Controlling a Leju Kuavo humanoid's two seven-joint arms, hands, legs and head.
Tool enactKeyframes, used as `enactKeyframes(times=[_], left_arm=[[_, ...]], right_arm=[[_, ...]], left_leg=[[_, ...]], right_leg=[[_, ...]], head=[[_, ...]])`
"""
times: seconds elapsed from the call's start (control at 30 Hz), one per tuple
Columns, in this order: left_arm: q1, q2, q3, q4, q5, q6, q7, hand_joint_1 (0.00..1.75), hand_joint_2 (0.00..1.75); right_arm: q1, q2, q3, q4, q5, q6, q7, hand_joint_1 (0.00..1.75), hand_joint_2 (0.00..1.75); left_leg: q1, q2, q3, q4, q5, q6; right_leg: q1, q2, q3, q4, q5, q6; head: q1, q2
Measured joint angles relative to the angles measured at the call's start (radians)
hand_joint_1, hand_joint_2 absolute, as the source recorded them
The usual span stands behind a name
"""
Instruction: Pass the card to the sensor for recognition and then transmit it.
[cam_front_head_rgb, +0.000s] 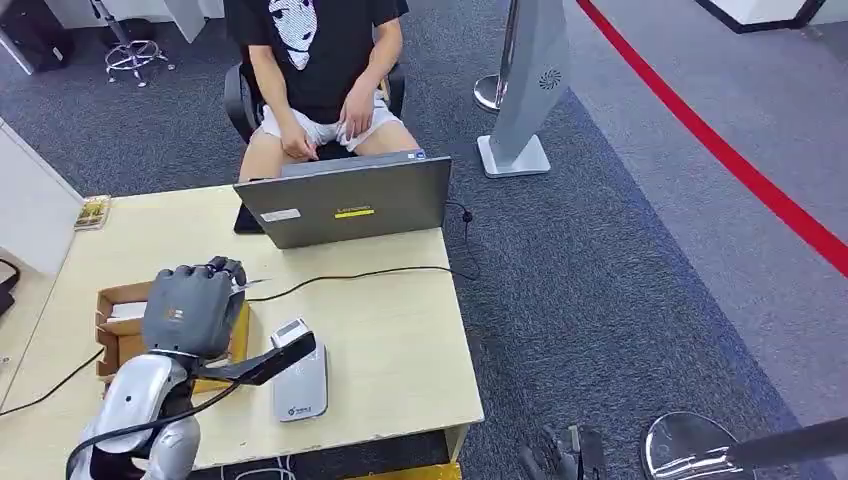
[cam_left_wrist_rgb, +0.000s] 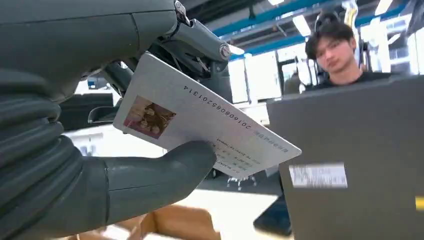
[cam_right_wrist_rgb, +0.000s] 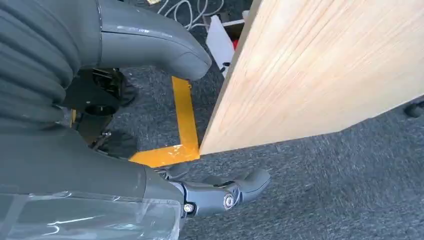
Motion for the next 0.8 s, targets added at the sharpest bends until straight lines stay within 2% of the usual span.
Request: enactKeyframes(times=[0.27,0.37,0.43,0.53,0.7,0.8], left_arm=[[-0.009,0.01,0.0,-0.045,-0.017,0.017,0.011,1.75,1.75],[-0.088,0.043,0.004,-0.057,0.021,-0.036,0.036,1.75,1.75],[-0.157,0.074,0.04,-0.054,0.059,-0.075,0.06,1.75,1.75],[-0.228,0.118,0.112,-0.016,0.085,-0.096,0.071,1.75,1.75],[-0.243,0.158,0.211,0.046,0.082,-0.09,0.069,1.75,1.75],[-0.235,0.167,0.237,0.065,0.077,-0.08,0.064,1.75,1.75]], right_arm=[[0.0,0.0,0.002,0.0,0.0,0.0,0.0,0.0,1.75],[-0.001,0.0,0.006,0.0,0.0,0.0,0.003,0.0,1.75],[-0.004,0.0,0.01,0.001,0.0,0.0,0.006,0.0,1.75],[-0.005,0.0,0.015,0.0,0.0,-0.002,0.013,0.0,1.75],[-0.008,0.002,0.023,0.001,-0.002,-0.001,0.015,0.0,1.75],[-0.011,0.002,0.026,0.001,-0.002,-0.002,0.015,0.0,1.75]], left_leg=[[0.0,0.0,0.0,0.0,0.0,0.0],[0.0,-0.002,-0.001,0.0,0.002,0.0],[0.0,-0.001,0.0,0.0,0.002,-0.001],[0.0,-0.001,0.0,0.0,0.003,-0.002],[0.0,-0.001,0.0,0.0,0.003,-0.002],[0.0,-0.001,-0.001,0.0,0.003,-0.002]], right_leg=[[0.0,0.0,0.0,0.0,0.0,0.0],[0.0,-0.002,0.0,0.0,0.0,0.0],[0.0,-0.001,0.0,0.001,0.001,-0.001],[0.0,-0.001,-0.001,0.002,0.001,-0.001],[0.0,-0.001,-0.001,0.002,0.001,-0.001],[0.0,-0.001,-0.001,0.002,0.001,-0.001]], head=[[0.0,0.0],[0.0,0.0],[0.0,0.0],[-0.001,0.0],[0.0,0.0],[0.0,0.0]])
